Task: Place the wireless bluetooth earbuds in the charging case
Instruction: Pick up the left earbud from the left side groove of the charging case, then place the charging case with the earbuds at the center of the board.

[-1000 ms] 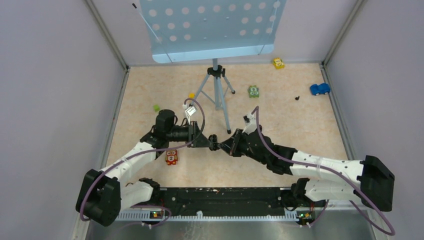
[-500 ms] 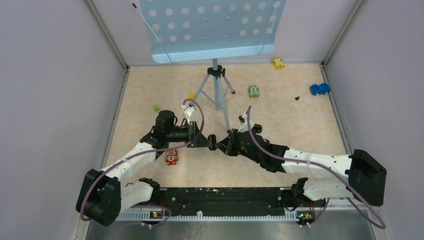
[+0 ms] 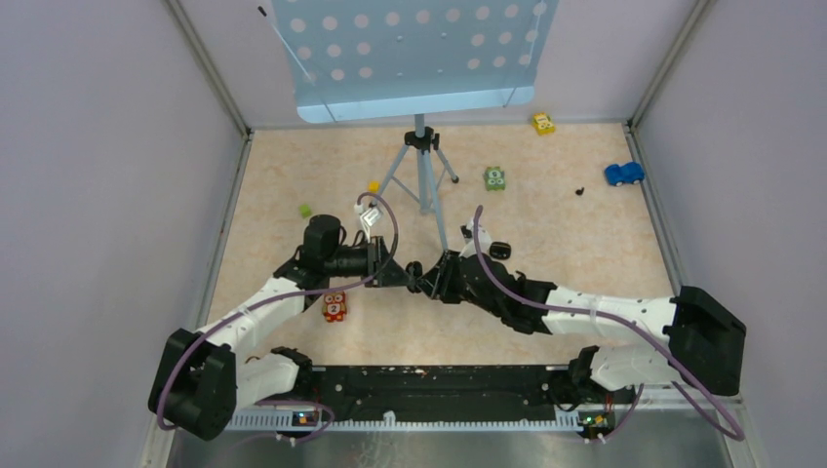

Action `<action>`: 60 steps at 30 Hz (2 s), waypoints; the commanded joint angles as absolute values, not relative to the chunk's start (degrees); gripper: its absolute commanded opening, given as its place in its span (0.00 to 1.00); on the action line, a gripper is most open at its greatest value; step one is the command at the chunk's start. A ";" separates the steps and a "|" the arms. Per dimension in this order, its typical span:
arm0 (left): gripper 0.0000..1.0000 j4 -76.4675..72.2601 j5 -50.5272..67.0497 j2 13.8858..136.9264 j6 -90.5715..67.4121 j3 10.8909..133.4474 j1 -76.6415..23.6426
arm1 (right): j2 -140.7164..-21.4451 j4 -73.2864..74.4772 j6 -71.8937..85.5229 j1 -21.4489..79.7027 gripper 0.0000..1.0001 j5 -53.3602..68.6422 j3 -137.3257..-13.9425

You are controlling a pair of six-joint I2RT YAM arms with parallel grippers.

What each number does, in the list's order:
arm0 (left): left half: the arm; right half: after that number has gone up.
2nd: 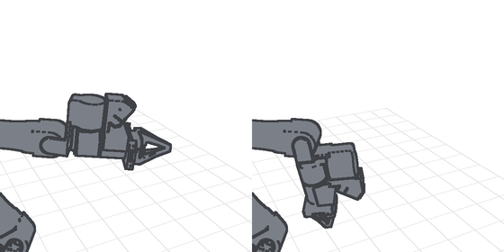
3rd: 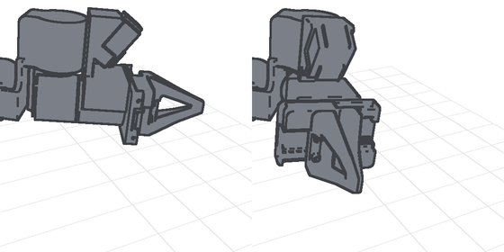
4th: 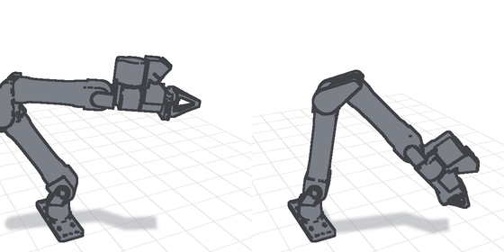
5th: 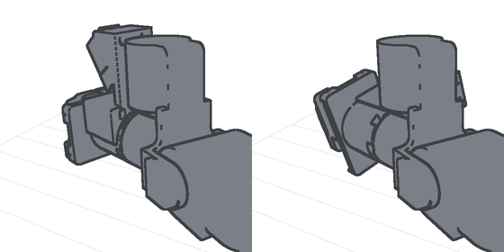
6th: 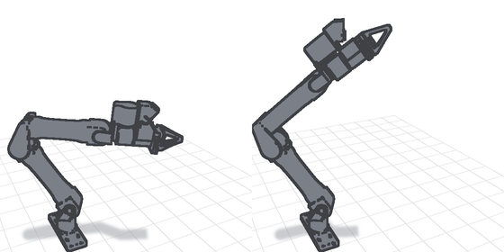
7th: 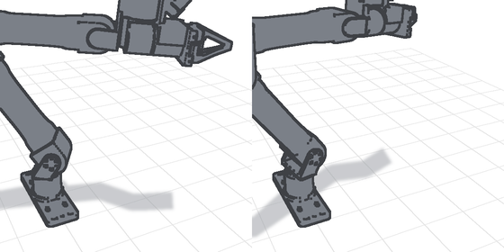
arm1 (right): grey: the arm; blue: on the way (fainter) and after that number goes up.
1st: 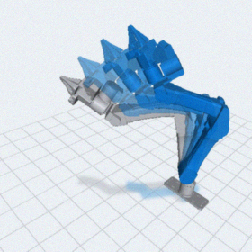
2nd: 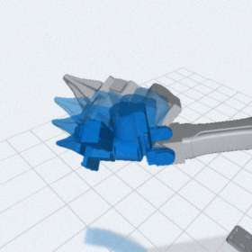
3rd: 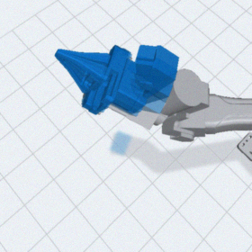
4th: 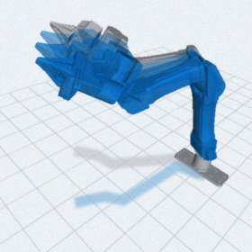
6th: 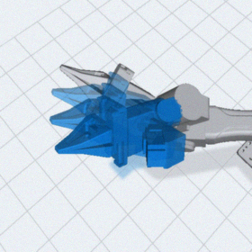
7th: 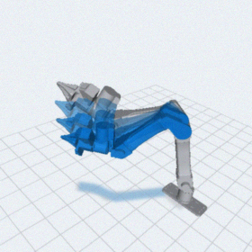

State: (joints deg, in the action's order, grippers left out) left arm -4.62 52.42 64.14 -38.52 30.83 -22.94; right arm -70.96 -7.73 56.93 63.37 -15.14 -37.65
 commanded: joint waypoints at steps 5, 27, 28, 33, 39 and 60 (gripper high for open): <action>0.00 -7.96 53.87 64.99 -38.66 31.17 -23.02 | -69.90 -4.70 54.18 63.77 0.40 -17.68 -43.04; 0.00 -26.54 65.11 70.10 -51.89 32.05 -23.03 | -45.34 3.09 58.43 43.32 0.67 -3.01 -26.01; 0.00 -28.45 65.48 70.57 -53.45 31.89 -22.96 | -44.86 5.09 58.50 43.12 0.67 -3.91 -26.08; 0.00 -40.92 68.60 74.54 -62.48 31.02 -23.08 | -45.94 10.17 57.39 43.07 0.67 -4.63 -27.36; 0.00 -47.36 70.71 75.71 -67.86 31.95 -23.80 | -55.26 1.42 52.18 43.07 0.67 6.67 -29.74; 0.00 -37.55 64.83 95.32 -46.93 32.51 -26.50 | -38.11 31.40 52.66 42.98 0.71 -15.84 -31.24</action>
State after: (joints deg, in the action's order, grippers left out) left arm -30.59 62.30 92.14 -47.53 29.71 -24.64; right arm -40.16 24.08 53.25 43.31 -11.46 -30.41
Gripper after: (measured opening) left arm 0.308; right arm 0.711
